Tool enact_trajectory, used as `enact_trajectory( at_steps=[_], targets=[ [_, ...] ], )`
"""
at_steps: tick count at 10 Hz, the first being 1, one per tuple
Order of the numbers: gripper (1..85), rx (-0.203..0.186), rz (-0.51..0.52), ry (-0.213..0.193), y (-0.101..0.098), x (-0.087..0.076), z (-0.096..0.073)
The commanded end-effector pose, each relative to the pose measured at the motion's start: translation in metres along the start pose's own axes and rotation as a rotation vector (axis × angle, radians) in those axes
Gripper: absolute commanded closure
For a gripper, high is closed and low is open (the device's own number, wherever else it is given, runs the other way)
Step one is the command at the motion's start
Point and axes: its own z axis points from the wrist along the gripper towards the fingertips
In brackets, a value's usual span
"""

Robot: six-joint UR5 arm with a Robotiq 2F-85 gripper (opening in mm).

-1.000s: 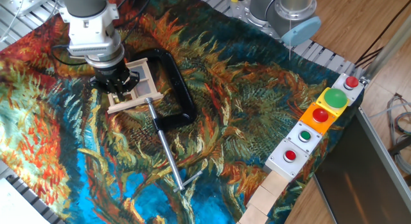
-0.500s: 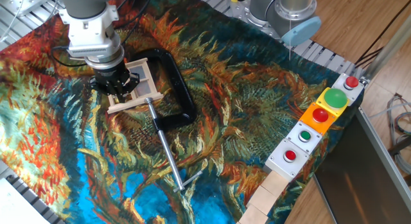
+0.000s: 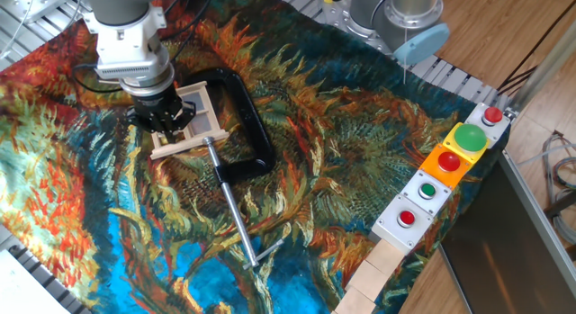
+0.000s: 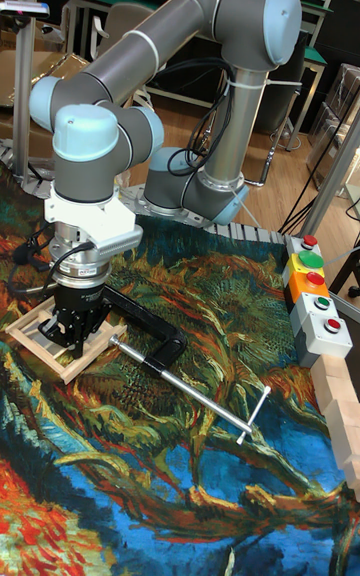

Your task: Open a sliding window

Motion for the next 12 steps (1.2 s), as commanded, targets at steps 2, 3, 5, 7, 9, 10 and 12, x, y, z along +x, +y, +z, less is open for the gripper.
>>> enact_trajectory(
  at_steps=[2,3,5,7,9,10,12],
  targets=[
    [84.3,-0.007,0.007,-0.017,0.0008,0.0034,0.0008],
    [84.3,-0.009,0.007,-0.019,0.0012,0.0039,0.0012],
    [84.3,-0.016,0.007,-0.026,0.0030,0.0022,0.0009],
    [84.3,-0.012,0.003,-0.029,0.0020,0.0026,0.0013],
    [84.3,-0.010,-0.002,-0.033,0.0009,0.0041,0.0024],
    [84.3,-0.011,-0.003,-0.037,0.0009,0.0051,0.0032],
    [84.3,-0.010,-0.005,-0.036,0.0002,0.0078,0.0038]
  ],
)
